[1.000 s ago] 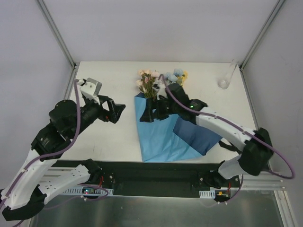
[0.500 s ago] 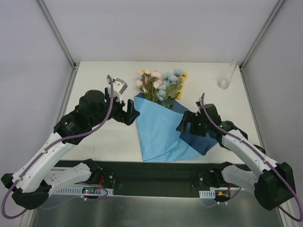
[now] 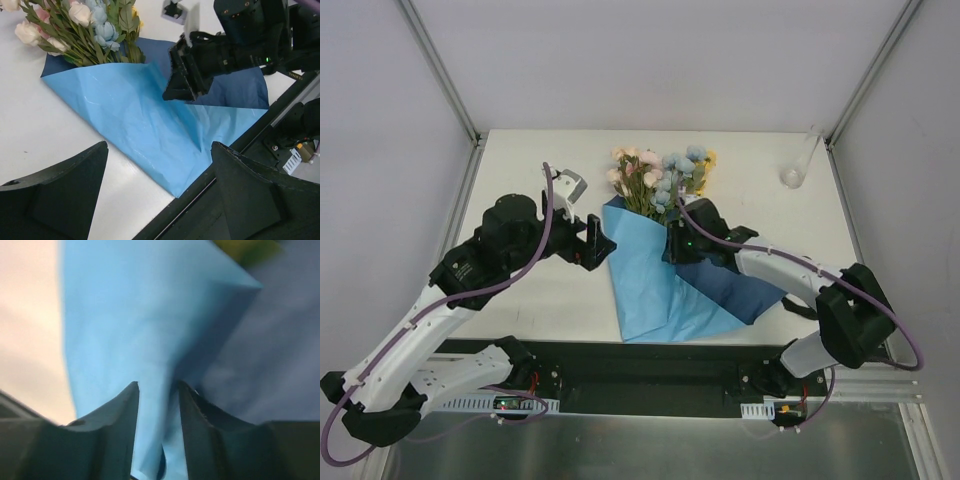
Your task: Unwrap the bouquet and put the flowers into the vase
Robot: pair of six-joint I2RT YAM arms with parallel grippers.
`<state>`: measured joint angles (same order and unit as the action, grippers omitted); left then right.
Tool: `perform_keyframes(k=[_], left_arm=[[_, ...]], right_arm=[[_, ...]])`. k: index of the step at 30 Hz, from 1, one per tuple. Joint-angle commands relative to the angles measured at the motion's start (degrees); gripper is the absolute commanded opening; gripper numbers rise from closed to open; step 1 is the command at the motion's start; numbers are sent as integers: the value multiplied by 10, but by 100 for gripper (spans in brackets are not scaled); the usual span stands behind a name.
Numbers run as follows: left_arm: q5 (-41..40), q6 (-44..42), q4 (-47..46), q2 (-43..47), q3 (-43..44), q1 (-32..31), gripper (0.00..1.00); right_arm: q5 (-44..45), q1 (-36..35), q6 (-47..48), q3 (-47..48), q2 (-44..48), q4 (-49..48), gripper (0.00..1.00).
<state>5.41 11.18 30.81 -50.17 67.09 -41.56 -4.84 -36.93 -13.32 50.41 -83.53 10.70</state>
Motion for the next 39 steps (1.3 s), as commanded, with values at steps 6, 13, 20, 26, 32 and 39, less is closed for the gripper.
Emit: perform_keyframes(k=[6, 13, 20, 26, 32, 39], left_arm=[[-69, -1, -10, 50, 1, 1, 84], [-112, 7, -11, 69, -5, 2, 84], [-138, 11, -19, 75, -11, 2, 84], [-95, 45, -21, 12, -36, 1, 85], [31, 111, 0, -112, -60, 35, 87], [224, 124, -41, -186, -114, 114, 91]], right_arm=[[53, -218, 57, 244, -106, -47, 1], [-176, -264, 46, 366, -202, -55, 63], [-157, -164, -11, 173, -19, -104, 89], [40, -52, -65, 158, -5, 128, 93], [97, -34, -56, 179, -35, 213, 90], [-82, 3, 95, 67, 8, 137, 93]])
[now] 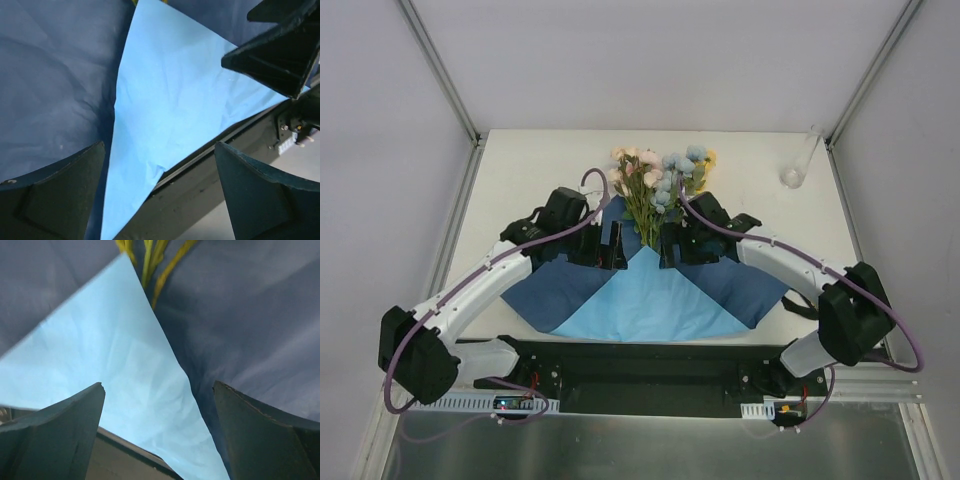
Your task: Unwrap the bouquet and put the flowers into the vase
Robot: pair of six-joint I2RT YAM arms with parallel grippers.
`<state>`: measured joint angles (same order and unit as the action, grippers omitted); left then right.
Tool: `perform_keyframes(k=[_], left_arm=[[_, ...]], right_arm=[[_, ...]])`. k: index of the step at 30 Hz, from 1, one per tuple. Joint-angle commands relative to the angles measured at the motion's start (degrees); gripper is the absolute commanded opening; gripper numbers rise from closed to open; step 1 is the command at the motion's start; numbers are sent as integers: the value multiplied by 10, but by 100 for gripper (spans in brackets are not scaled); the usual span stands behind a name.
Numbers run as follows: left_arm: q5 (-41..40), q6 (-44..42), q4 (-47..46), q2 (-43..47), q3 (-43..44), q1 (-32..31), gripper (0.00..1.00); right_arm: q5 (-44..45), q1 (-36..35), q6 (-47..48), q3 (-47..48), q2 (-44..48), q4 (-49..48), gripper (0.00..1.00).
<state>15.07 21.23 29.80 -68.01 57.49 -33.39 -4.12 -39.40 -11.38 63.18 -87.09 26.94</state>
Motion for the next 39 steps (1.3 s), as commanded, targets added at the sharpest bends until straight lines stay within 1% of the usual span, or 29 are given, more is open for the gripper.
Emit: perform_keyframes(k=[1, 3, 4, 6, 7, 9, 10, 12, 13, 15, 16, 17, 18, 19, 20, 21, 22, 23, 24, 28, 31, 34, 35, 39], left_arm=[[137, 28, -65, -26, -24, 40, 90], [178, 48, -98, -55, -34, 66, 87], [193, 55, -127, -92, -34, 72, 83], [214, 72, -154, -129, -29, 78, 75], [215, 78, -177, -159, -27, 79, 68], [223, 106, -214, -183, -34, 85, 62], [222, 115, -235, -204, -38, 86, 56], [226, 140, -265, -230, -35, 90, 48], [225, 147, -272, -254, -34, 91, 41], [220, 171, -297, -268, -48, 93, 34], [213, 178, -318, -279, -53, 96, 31], [210, 190, -332, -286, -58, 97, 24], [205, 196, -349, -294, -64, 97, 21], [203, 202, -359, -313, -65, 102, 16], [203, 219, -370, -323, -67, 104, 8], [200, 228, -396, -331, -74, 106, 5], [198, 238, -408, -349, -77, 109, 4], [197, 252, -417, -359, -77, 113, 4], [199, 258, -428, -374, -75, 115, 3], [190, 271, -434, -404, -61, 124, 1], [191, 272, -416, -433, -36, 134, 0], [197, 267, -407, -462, -1, 155, 0], [198, 259, -397, -469, 22, 158, 0], [203, 242, -374, -516, 94, 177, 0]], right_arm=[[-135, 38, 69, -74, 48, -52, 93], [-166, 46, 64, -115, 54, -83, 93], [-191, 45, 71, -124, 56, -114, 92], [-197, 46, 80, -147, 54, -143, 92], [-201, 48, 95, -151, 46, -147, 92], [-212, 58, 102, -158, 33, -160, 91], [-228, 63, 103, -161, 23, -166, 89], [-253, 68, 101, -169, 17, -190, 87], [-256, 68, 100, -169, 13, -193, 83], [-255, 68, 101, -169, 8, -195, 76], [-251, 69, 100, -171, 7, -196, 66], [-244, 68, 98, -173, 5, -197, 61], [-223, 68, 98, -174, 3, -202, 58], [-212, 68, 97, -173, -2, -202, 45], [-203, 68, 95, -171, -5, -201, 38], [-187, 68, 94, -167, -11, -202, 29], [-178, 68, 92, -162, -20, -203, 10], [-171, 69, 88, -159, -25, -205, 3], [-160, 69, 84, -155, -31, -210, 1], [-140, 69, 71, -136, -75, -223, 1], [-121, 71, 69, -112, -106, -221, 1], [-113, 82, 76, -90, -134, -230, 1], [-113, 86, 79, -79, -142, -230, 1], [-126, 120, 95, -1, -184, -218, 1]])
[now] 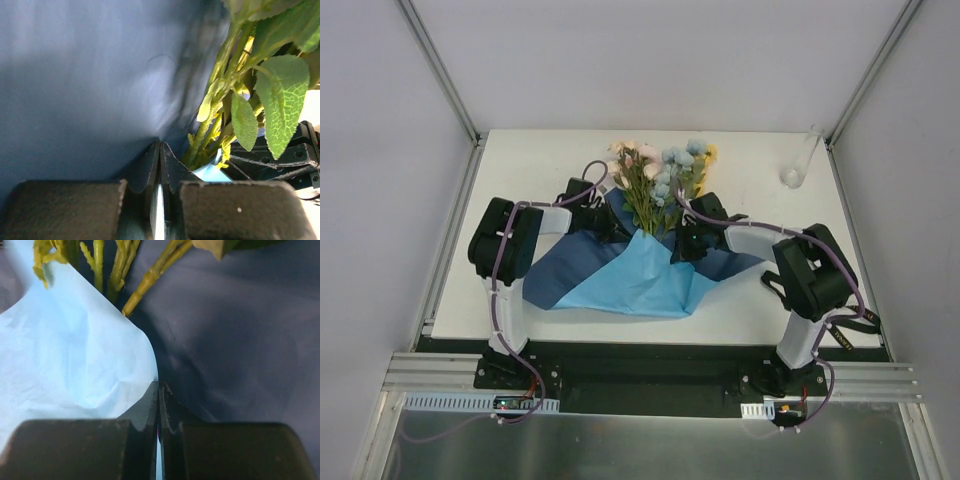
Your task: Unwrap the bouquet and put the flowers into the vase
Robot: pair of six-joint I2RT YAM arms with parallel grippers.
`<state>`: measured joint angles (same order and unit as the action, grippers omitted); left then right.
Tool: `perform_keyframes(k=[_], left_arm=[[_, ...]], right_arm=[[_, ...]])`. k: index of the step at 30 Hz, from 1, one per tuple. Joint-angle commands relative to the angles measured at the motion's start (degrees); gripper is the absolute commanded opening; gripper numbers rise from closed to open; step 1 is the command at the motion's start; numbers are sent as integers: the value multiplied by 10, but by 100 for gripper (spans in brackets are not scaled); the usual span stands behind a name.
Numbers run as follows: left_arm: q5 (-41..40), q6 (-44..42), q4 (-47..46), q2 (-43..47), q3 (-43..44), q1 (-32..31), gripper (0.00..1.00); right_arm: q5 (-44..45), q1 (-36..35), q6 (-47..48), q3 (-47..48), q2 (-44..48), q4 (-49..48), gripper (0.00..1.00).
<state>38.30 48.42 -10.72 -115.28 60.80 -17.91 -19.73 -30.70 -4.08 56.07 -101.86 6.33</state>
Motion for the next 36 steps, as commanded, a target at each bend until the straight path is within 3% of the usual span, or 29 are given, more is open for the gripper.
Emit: perform_keyframes(k=[1, 5, 7, 11, 16, 20, 21, 24, 31, 36], left_arm=[[-28, -35, 39, -49, 78, 24, 0], [-17, -61, 82, -64, 164, 24, 0], [-24, -70, 92, -45, 169, 24, 7], [-27, -107, 123, 17, 166, 24, 32], [11, -109, 126, 140, 108, 18, 42], [22, -140, 126, 231, 23, -5, 55], [24, -148, 125, 263, 9, -12, 57], [35, -163, 127, 309, -38, -39, 60], [7, -176, 130, 409, -103, -87, 65], [19, -167, 140, 435, -101, -89, 65]], right_arm=[[27, 36, 26, 84, -43, -9, 1], [8, 42, 37, 141, -69, 25, 1], [-2, 42, 37, 144, -65, 30, 1], [2, 42, 53, 135, -19, 52, 1], [-35, 41, 65, 107, 86, 115, 4], [-77, 35, 52, 51, 174, 149, 25], [-104, 35, 50, 23, 210, 154, 34], [-140, 33, 43, -21, 277, 171, 46], [-109, 2, 0, -115, 439, 280, 62], [-57, 2, -24, -115, 560, 389, 74]])
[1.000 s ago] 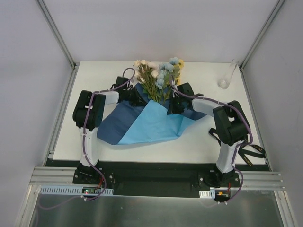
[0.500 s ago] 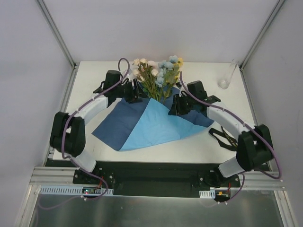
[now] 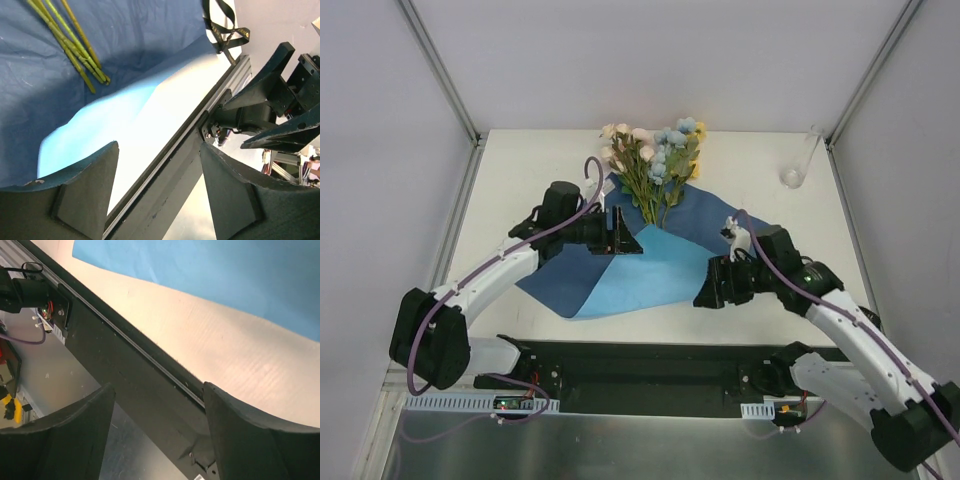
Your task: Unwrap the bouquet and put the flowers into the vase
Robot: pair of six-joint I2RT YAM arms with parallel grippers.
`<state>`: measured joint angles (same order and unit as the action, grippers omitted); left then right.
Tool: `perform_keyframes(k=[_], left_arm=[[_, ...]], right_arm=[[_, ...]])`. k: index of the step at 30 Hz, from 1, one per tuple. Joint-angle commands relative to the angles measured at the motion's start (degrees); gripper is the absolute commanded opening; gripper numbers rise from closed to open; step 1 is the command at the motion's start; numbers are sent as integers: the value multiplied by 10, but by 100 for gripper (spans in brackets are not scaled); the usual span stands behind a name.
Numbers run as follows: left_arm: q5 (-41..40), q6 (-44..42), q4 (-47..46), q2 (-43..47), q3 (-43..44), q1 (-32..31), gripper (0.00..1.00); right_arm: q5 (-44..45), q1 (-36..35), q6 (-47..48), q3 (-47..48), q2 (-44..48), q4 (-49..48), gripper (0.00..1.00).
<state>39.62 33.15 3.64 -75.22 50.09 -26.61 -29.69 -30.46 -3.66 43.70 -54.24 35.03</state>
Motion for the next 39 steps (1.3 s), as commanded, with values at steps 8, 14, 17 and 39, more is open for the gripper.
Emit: perform_keyframes(k=[8, 14, 17, 39], left_arm=[[-54, -33, 13, 85, 33, -2, 68], [-154, -3, 15, -10, 48, 46, 77], [-101, 10, 15, -120, 87, 78, 74], [177, 38, -80, -67, -61, -87, 68]], right_arm=[[334, 39, -90, 117, 70, 145, 96], [200, 192, -71, 254, -158, 71, 92], [173, 194, -59, 348, -281, 73, 92], [65, 133, -97, 177, -322, 39, 86]])
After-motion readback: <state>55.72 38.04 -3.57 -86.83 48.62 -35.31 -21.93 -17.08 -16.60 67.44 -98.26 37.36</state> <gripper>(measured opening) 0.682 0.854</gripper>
